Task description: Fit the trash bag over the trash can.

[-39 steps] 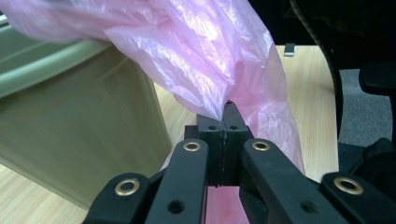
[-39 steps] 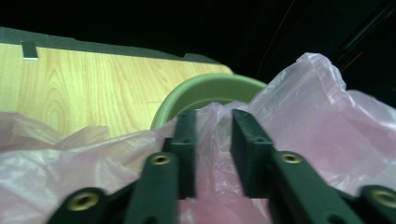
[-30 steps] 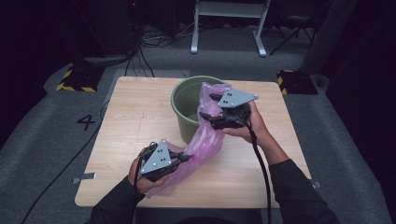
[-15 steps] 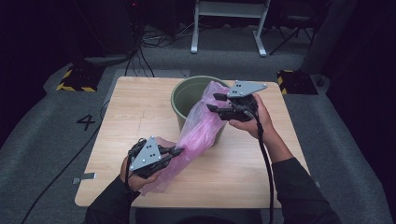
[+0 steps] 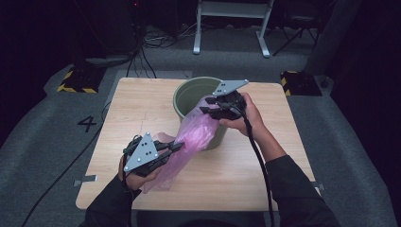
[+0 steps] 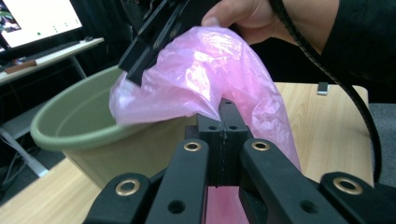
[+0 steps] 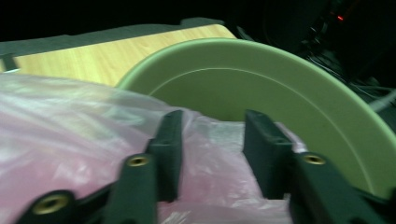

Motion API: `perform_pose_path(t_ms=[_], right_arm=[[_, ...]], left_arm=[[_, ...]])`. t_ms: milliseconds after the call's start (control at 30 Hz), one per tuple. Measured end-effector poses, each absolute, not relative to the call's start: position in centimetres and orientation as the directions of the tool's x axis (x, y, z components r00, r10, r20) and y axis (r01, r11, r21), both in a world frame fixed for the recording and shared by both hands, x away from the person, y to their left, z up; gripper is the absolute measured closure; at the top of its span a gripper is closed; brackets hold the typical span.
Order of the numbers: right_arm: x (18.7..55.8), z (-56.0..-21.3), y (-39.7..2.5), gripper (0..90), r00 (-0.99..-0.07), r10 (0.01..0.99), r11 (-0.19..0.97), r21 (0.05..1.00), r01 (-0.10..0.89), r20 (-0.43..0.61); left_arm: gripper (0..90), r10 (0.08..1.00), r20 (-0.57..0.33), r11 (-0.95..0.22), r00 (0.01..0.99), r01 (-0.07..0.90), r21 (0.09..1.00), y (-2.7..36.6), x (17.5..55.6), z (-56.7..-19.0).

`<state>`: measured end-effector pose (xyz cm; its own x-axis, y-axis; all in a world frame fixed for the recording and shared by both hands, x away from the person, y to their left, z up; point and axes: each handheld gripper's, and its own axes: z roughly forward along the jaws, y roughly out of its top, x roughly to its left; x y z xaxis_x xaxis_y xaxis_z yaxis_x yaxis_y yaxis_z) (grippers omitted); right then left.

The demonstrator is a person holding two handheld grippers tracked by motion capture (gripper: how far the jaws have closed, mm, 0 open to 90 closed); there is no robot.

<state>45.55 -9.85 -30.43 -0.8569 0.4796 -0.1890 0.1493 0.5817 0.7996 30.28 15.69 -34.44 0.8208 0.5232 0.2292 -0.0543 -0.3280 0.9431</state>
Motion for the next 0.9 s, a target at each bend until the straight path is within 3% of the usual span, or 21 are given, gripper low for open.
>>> perform_pose_path(t_ms=[100, 333, 533, 700, 767, 900], right_arm=[[45.9, -30.2, -9.5, 44.4, -0.844, 0.501, 0.581, 0.797, 0.165, -0.19], [45.8, -29.7, -10.6, 28.2, -0.805, 0.569, 0.508, 0.842, 0.182, -0.17], [44.4, -29.0, -12.7, 25.7, -0.826, 0.544, 0.435, 0.892, 0.125, -0.15], [44.7, -28.8, -14.8, 36.6, -0.815, 0.565, 0.424, 0.893, 0.151, -0.13], [44.5, -28.9, -15.4, 39.7, -0.842, 0.527, 0.424, 0.894, 0.145, -0.113], [43.3, -29.3, -15.5, 34.2, -0.907, 0.411, 0.429, 0.897, 0.105, -0.09]], left_arm=[[90.0, 0.532, 0.261, -0.358, 0.806, -0.066, 0.931, 15.2, 30.8, -33.3], [90.0, 0.573, 0.26, -0.385, 0.778, -0.025, 0.923, 15.1, 32.7, -32.3], [90.0, 0.599, 0.22, -0.364, 0.77, 0.017, 0.931, 15.8, 33.5, -33.1], [90.0, 0.623, 0.21, -0.346, 0.754, 0.025, 0.938, 16.8, 33.5, -33.1], [90.0, 0.623, 0.206, -0.346, 0.755, 0.029, 0.938, 16.8, 33.6, -33.0], [90.0, 0.618, 0.205, -0.36, 0.759, 0.041, 0.932, 16.0, 34.5, -33.0]])
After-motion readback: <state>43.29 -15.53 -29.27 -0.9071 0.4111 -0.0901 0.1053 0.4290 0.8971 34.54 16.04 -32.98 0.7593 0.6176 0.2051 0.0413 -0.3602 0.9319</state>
